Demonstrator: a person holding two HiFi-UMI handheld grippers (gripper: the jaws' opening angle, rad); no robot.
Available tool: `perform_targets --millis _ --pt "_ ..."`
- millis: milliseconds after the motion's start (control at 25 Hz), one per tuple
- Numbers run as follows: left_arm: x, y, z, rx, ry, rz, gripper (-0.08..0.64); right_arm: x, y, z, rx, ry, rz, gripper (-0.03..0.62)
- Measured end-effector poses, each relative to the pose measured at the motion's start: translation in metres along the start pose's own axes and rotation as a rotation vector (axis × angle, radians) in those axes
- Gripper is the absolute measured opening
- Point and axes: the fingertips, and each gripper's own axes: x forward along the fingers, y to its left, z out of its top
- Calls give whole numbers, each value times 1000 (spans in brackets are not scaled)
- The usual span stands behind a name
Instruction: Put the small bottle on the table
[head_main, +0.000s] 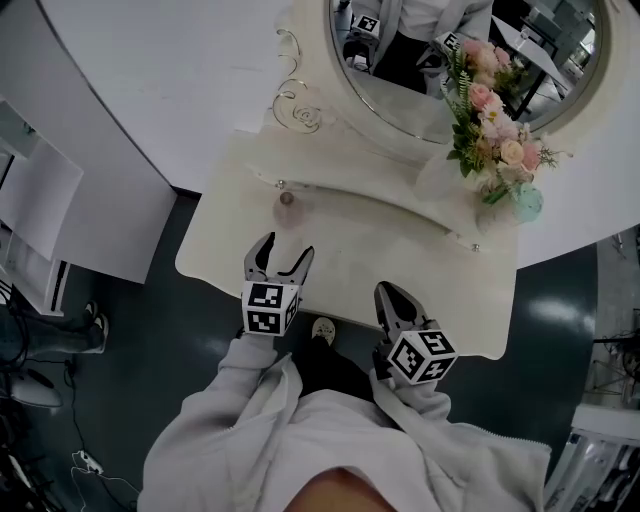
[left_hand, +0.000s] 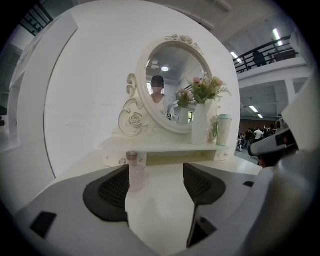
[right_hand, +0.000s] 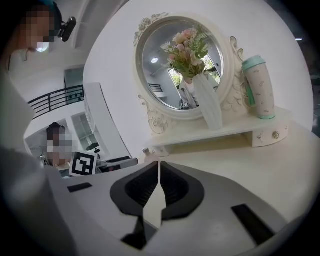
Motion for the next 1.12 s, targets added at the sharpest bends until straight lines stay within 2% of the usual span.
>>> perform_targets --millis 160,520,800,960,1120 --pt "-27 -17 1 -27 0 -48 336 -14 11 -4 -5 -16 3 40" --pt "-83 -57 9 -31 -27 -163 322 -50 33 -12 -35 -72 -2 40" --pt "-125 -90 16 10 -80 -213 188 -89 43 -13 -62 -153 -27 39" --pt "-147 -104 19 20 -122 -236 53 -116 51 -9 -117 -227 -45 40" --pt "-163 -121 22 27 -161 -292 23 -142 58 -1 -186 -326 -52 40"
